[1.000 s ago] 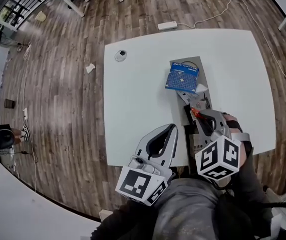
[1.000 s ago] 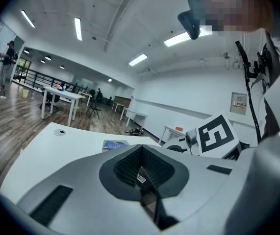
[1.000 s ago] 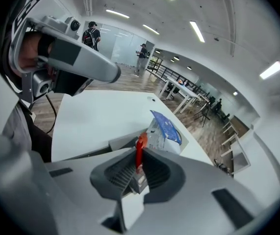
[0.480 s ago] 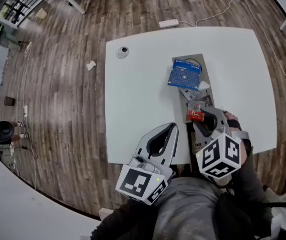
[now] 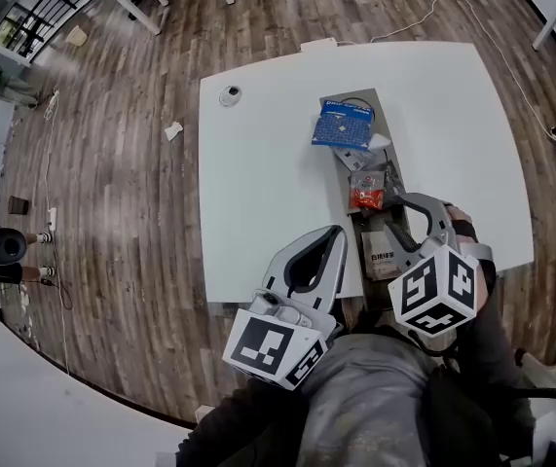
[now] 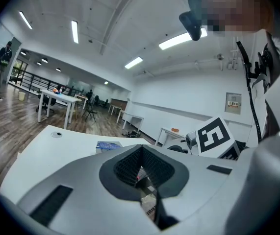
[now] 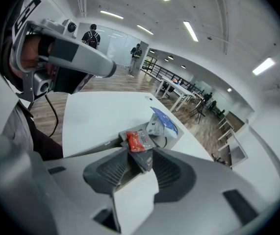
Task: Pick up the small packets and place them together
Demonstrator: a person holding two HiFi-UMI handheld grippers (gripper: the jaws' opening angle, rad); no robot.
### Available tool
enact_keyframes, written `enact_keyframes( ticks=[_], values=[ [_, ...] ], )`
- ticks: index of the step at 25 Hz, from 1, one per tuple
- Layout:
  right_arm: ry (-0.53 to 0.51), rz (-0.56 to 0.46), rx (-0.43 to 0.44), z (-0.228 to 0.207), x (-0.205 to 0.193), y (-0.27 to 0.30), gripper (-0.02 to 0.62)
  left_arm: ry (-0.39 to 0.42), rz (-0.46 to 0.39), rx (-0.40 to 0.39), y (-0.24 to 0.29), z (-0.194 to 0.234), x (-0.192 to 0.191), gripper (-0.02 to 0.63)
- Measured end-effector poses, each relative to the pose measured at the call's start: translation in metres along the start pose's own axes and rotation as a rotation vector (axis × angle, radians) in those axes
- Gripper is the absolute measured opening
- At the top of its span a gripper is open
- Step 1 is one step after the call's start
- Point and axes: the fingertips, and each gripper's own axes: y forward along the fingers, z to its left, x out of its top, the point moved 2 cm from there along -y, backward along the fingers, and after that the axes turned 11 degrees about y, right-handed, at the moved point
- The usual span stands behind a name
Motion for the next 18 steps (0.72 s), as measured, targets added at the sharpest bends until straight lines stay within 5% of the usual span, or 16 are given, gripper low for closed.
enact_keyframes(
  ticks=[18],
  values=[
    [0.017, 0.076, 0.010, 0.037, -0.067, -0.040, 0.160, 0.005, -0.005, -0.090, -0.013, -0.063, -0.014, 0.003]
  ],
)
